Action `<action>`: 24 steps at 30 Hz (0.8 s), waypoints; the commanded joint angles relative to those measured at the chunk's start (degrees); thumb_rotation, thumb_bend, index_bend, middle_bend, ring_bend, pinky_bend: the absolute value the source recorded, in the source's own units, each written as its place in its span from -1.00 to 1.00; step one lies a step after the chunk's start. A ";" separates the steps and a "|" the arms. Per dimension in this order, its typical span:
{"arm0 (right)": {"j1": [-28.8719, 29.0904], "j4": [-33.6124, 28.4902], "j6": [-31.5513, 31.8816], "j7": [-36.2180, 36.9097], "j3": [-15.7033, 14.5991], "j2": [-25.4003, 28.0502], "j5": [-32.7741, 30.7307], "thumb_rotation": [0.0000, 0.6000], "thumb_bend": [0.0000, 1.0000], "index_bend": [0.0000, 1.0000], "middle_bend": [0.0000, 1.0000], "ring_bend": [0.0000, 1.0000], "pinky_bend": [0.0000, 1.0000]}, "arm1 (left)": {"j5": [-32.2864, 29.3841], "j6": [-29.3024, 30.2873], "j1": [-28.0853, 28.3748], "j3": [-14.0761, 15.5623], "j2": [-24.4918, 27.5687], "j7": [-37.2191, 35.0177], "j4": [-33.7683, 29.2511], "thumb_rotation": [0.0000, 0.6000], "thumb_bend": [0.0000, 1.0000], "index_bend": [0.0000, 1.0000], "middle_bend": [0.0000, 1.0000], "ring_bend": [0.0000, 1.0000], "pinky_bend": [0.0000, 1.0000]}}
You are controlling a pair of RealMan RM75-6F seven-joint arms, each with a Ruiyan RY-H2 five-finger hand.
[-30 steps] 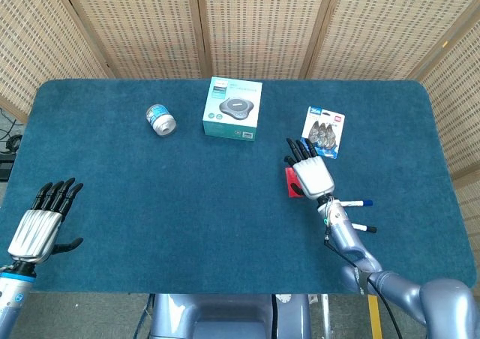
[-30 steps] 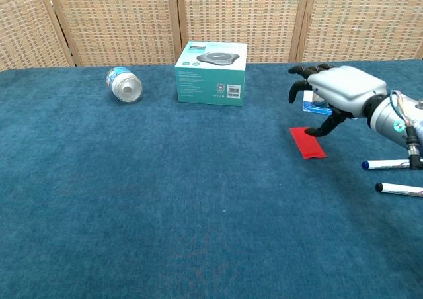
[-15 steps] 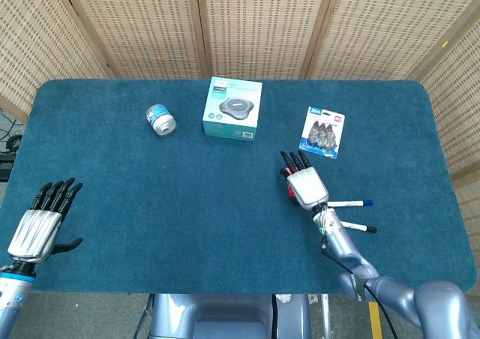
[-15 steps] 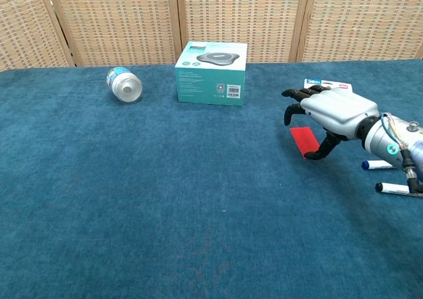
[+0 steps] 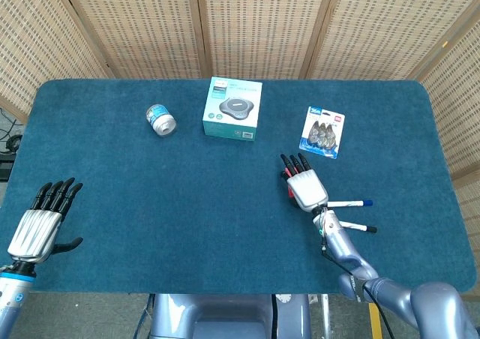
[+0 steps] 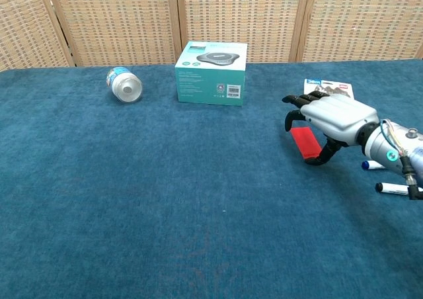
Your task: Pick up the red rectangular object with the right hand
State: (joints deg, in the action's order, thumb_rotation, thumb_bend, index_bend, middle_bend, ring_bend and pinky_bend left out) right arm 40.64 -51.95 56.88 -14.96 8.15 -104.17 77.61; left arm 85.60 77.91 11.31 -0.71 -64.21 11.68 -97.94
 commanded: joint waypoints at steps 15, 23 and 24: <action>0.25 6.00 0.40 0.33 0.16 -2.73 0.51 1.00 -0.43 -0.37 -1.00 -1.00 -1.00 | 0.01 0.01 0.01 0.00 0.01 0.02 -0.02 1.00 -0.95 -1.00 -1.00 -1.00 -1.00; 0.30 7.32 0.45 0.78 0.10 -3.34 0.87 1.00 -0.24 -0.27 -1.00 -1.00 -1.00 | 0.06 0.04 0.00 0.03 0.00 -0.02 0.04 1.00 -0.95 -1.00 -1.00 -1.00 -1.00; 0.31 7.39 0.44 0.79 0.10 -3.38 0.89 1.00 -0.22 -0.26 -1.00 -1.00 -1.00 | 0.05 0.04 0.01 0.02 -0.01 -0.02 0.03 1.00 -0.95 -1.00 -1.00 -1.00 -1.00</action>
State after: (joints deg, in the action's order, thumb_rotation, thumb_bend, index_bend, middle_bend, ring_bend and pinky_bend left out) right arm 40.94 -44.57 57.32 -14.17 8.25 -107.53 78.49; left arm 85.66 77.96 11.31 -0.69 -64.22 11.67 -97.91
